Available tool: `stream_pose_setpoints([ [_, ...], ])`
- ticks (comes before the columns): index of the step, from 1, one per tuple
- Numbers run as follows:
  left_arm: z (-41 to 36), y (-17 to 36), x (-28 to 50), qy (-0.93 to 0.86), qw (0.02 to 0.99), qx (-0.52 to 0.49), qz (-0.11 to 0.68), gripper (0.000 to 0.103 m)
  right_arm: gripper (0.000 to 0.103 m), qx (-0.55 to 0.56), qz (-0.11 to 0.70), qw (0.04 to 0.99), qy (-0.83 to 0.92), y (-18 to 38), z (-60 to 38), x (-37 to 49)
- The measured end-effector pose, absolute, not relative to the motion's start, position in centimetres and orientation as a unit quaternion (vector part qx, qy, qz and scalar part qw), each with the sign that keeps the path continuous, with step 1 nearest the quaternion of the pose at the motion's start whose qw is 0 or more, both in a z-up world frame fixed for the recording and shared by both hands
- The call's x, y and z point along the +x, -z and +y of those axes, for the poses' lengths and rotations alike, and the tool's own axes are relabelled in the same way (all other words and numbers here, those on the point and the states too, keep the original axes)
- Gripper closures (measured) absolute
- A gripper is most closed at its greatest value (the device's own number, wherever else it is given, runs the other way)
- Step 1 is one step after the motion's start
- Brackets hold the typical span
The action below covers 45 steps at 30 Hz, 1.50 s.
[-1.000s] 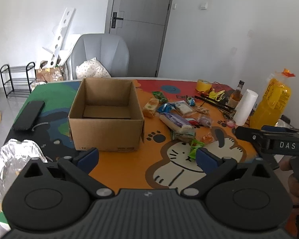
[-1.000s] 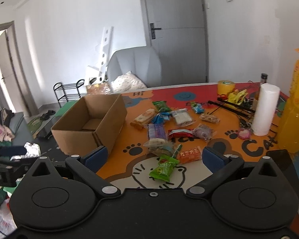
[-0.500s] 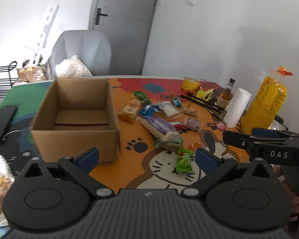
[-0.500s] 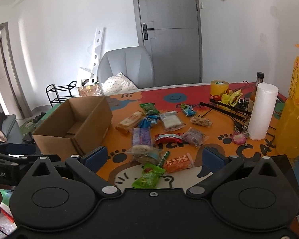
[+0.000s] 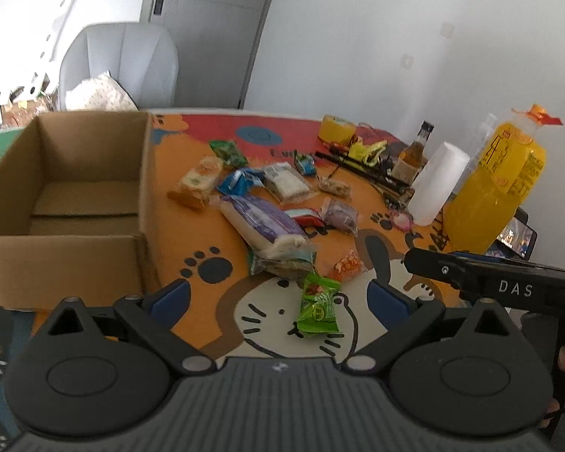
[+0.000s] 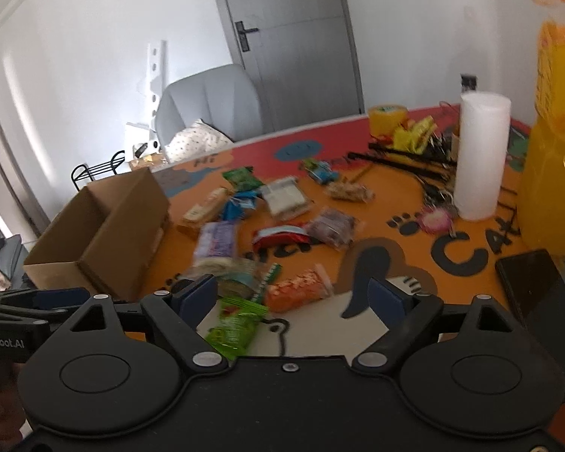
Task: Organize snacks
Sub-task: 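Grasp the green snack bag with the left gripper while the right grasps the orange snack pack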
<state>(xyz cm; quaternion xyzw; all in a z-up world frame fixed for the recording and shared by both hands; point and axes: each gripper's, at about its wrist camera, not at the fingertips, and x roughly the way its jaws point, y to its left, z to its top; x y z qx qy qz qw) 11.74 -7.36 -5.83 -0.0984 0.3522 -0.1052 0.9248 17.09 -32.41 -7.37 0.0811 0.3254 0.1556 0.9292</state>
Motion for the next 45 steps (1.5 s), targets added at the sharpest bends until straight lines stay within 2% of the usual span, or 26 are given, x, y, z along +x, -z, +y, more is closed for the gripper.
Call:
stream_pose_setpoints([
  [8,-8.6,7.9,14.5,0.113,0.917,-0.107,0.367,0.004,0.018,0.091,0.342,0.922,-0.159,9.3,-33.2,18.5],
  [16,-9.9,10.5,17.1,0.135,0.899,-0.111,0.401,0.021,0.025,0.095,0.36,0.914,-0.159,10.8,-33.5,20.2],
  [23,-11.2,12.1,18.7,0.142,0.889,-0.095,0.425,0.05,0.025,0.101,0.37,0.909,-0.166,11.6,-33.6,21.6],
  [25,-11.3,12.0,18.9,0.134,0.891,-0.086,0.425,0.062,0.025,0.101,0.374,0.907,-0.165,11.8,-33.4,22.2],
  [26,-11.2,12.0,19.1,0.132,0.889,-0.088,0.43,0.077,0.025,0.1,0.374,0.907,-0.167,11.9,-33.3,22.3],
  [37,-8.0,11.4,18.7,0.087,0.895,-0.115,0.422,0.077,0.025,0.072,0.382,0.9,-0.197,12.6,-30.4,24.0],
  [42,-7.3,11.3,18.8,0.078,0.898,-0.124,0.414,0.077,0.018,0.044,0.384,0.9,-0.2,12.7,-29.4,24.5],
  [45,-7.0,11.2,18.8,0.072,0.899,-0.126,0.413,0.077,0.018,0.027,0.388,0.899,-0.201,13.0,-28.8,24.7],
])
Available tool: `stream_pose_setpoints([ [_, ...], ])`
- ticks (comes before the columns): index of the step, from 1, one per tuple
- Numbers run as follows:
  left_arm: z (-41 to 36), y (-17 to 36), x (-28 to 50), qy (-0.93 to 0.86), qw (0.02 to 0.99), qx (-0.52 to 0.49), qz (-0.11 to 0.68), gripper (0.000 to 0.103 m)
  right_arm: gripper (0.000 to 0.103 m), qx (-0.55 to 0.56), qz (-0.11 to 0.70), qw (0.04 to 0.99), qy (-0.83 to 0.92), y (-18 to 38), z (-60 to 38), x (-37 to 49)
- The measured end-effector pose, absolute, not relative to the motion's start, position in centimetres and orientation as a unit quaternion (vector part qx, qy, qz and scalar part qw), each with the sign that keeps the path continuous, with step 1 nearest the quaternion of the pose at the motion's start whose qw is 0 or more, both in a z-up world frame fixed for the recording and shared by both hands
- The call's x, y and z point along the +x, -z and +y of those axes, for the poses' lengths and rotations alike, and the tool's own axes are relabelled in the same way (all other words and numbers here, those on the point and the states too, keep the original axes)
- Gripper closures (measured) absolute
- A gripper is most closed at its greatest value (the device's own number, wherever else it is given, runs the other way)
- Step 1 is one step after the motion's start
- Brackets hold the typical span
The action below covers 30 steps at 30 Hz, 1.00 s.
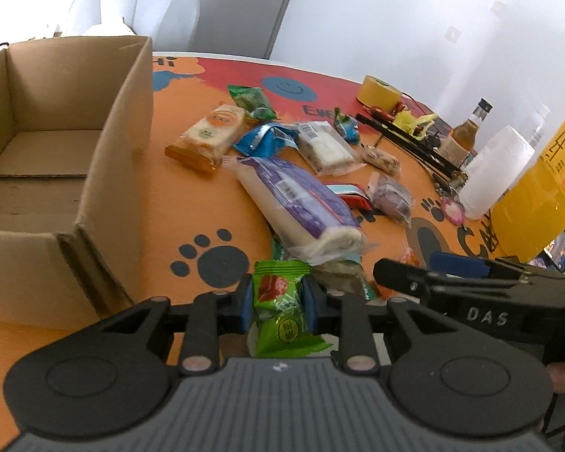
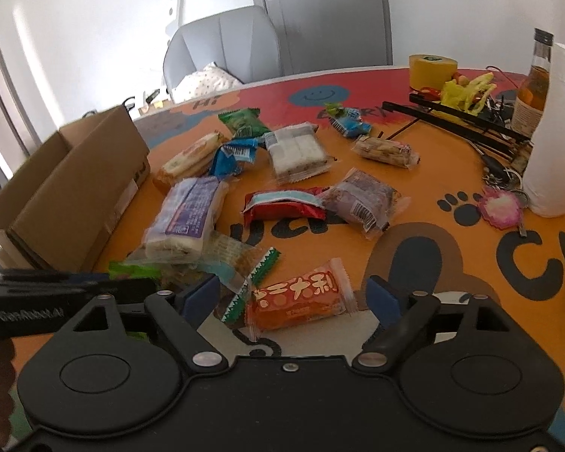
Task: Organize snacks
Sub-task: 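Grasp the green snack bag with the left gripper while the right grasps the orange snack pack, then carry both snacks over the cardboard box and open both grippers to drop them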
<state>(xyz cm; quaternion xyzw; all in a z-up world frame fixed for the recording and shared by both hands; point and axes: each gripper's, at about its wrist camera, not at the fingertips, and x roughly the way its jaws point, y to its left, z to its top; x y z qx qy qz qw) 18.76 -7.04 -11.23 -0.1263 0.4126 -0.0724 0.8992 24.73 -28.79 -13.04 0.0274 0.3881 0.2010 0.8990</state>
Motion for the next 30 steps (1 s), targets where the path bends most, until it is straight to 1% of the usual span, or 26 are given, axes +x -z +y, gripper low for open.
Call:
stream_pose_setpoints([
  [1,-6.9,11.2,18.8,0.07,0.9,-0.127,0.412,0.077,0.018,0.022,0.39,0.898,-0.203,13.2,-28.5,24.8],
  [2,-6.8,11.2,18.7,0.068,0.9,-0.128,0.411,0.077,0.02,0.018,0.391,0.897,-0.206,13.3,-28.3,24.9],
  [3,-6.8,11.2,18.7,0.067,0.9,-0.129,0.411,0.077,0.025,0.014,0.395,0.894,-0.209,13.6,-28.1,25.0],
  [4,-6.7,11.2,18.7,0.066,0.9,-0.13,0.411,0.077,0.028,0.016,0.401,0.893,-0.206,13.8,-28.0,25.2],
  [5,-6.6,11.2,18.6,0.066,0.9,-0.13,0.41,0.077,0.044,0.013,0.397,0.895,-0.201,13.8,-28.0,25.1],
  [6,-6.6,11.1,18.5,0.065,0.901,-0.129,0.41,0.077,0.052,0.0,0.396,0.898,-0.194,13.7,-27.9,25.0],
  [7,-6.6,11.0,18.4,0.065,0.901,-0.129,0.408,0.077,0.054,-0.008,0.396,0.898,-0.194,13.6,-27.9,25.0],
  [11,-6.8,10.6,18.0,0.061,0.905,-0.124,0.403,0.077,0.057,0.015,0.404,0.894,-0.195,13.3,-28.7,25.0],
  [19,-6.6,9.0,16.7,0.058,0.914,-0.125,0.381,0.077,0.057,0.024,0.376,0.905,-0.196,11.3,-28.9,23.8],
  [30,-5.5,5.4,14.9,0.049,0.933,-0.118,0.337,0.077,0.057,0.032,0.337,0.916,-0.217,8.1,-27.7,22.9],
])
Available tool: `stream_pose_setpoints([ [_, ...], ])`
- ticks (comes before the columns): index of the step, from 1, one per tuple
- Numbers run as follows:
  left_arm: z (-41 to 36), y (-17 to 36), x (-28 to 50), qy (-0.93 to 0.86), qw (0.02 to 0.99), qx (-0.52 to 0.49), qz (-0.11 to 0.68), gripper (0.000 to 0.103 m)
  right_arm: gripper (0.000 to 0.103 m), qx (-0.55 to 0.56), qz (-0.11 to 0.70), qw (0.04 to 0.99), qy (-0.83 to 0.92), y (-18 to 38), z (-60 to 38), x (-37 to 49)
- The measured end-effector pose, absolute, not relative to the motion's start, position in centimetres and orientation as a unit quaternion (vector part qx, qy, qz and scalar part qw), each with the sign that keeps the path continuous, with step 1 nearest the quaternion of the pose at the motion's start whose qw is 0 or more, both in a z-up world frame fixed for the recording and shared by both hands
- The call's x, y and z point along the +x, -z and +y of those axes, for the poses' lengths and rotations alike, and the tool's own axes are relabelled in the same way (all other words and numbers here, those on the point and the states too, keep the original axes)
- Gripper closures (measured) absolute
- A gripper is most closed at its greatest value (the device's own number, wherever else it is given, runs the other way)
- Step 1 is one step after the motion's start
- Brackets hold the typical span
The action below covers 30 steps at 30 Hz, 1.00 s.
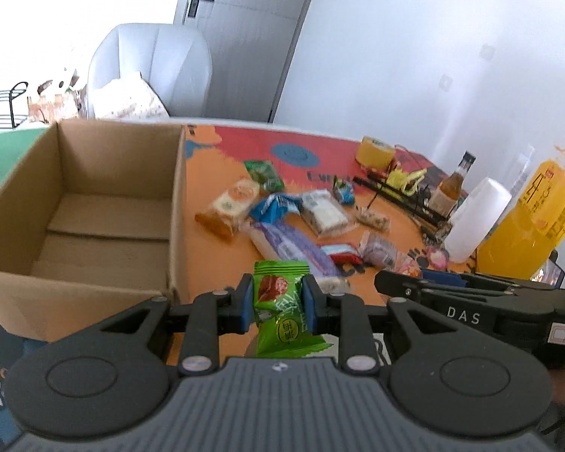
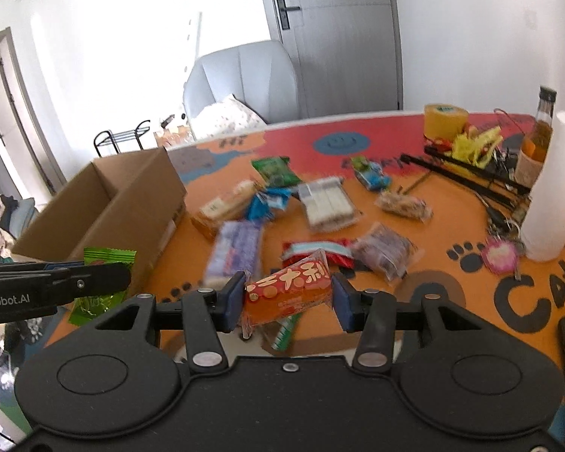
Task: Organize snacks
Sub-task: 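Carry both snacks over the cardboard box and open both grippers to drop them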
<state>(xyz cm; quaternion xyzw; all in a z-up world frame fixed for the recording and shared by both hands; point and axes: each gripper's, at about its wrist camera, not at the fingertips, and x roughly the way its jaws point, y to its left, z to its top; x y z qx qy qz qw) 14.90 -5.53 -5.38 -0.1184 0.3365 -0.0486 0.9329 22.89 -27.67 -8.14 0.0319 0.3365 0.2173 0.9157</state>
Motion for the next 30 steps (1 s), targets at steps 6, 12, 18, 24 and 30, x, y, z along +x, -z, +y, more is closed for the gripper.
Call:
stream_pose_setpoints([
  [6,-4.4,4.0,14.8,0.036,0.939,-0.118,0.32,0.077,0.057,0.036,0.311,0.919,-0.24,6.6,-26.2,22.5],
  [12,-3.1,3.0,14.8,0.029,0.945,-0.118,0.305,0.077,0.057,0.036,0.302,0.912,-0.275,5.2,-24.0,22.5],
  [18,-1.1,2.4,15.1,0.01,0.946,-0.124,0.298,0.077,0.057,0.035,0.3,0.908,-0.29,4.3,-22.0,22.9],
  [24,1.1,1.8,15.5,-0.008,0.948,-0.13,0.29,0.077,0.057,0.038,0.295,0.906,-0.301,3.6,-20.2,23.7],
  [30,3.4,1.7,16.2,-0.025,0.947,-0.139,0.289,0.077,0.057,0.041,0.295,0.901,-0.315,3.0,-18.0,24.8],
])
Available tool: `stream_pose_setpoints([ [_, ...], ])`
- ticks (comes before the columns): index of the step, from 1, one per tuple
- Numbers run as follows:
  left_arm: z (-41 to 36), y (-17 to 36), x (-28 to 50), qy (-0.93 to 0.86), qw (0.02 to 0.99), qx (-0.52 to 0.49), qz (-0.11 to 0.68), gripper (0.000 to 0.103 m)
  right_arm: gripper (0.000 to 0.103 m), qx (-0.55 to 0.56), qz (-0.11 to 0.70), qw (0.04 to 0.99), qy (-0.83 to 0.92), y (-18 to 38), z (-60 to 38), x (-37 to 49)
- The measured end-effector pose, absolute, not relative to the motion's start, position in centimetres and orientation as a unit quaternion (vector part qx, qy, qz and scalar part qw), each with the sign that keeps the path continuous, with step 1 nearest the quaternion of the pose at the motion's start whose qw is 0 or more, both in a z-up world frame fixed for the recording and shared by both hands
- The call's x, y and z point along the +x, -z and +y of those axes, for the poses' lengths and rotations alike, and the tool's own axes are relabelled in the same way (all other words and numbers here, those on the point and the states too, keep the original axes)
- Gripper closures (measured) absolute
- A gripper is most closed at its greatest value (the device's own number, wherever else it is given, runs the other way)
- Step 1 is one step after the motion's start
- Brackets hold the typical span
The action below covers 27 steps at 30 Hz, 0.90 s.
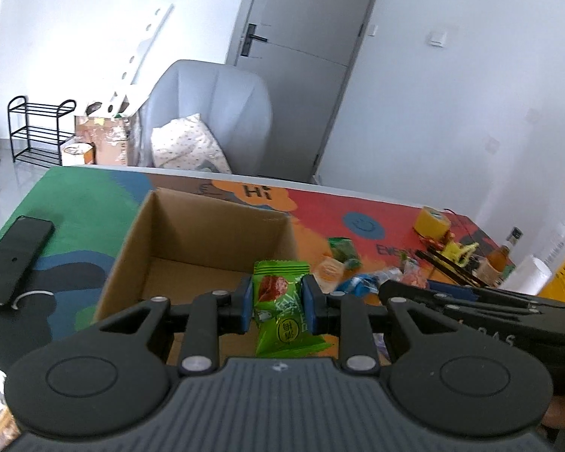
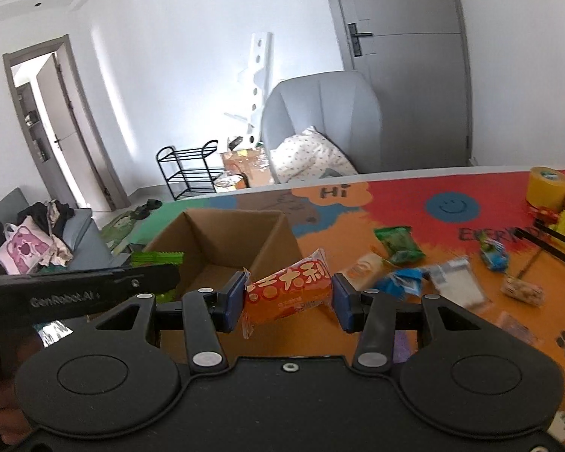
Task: Organize snacks
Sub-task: 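Carry both snacks over the cardboard box and open both grippers to drop them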
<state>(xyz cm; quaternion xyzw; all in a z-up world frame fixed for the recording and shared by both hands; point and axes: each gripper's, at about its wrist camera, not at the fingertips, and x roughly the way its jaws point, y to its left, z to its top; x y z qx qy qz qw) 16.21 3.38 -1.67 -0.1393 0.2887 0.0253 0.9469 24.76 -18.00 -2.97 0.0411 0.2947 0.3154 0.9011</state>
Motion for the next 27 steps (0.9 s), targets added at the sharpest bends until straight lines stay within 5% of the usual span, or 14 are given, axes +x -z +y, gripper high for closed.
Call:
stream_pose_setpoints([
  [27,11.7,3.5,23.1,-0.091,0.927,-0.174,0.321,0.076,0.057,0.039,0.308,0.863,-0.398,3.0,-8.6,31.0],
])
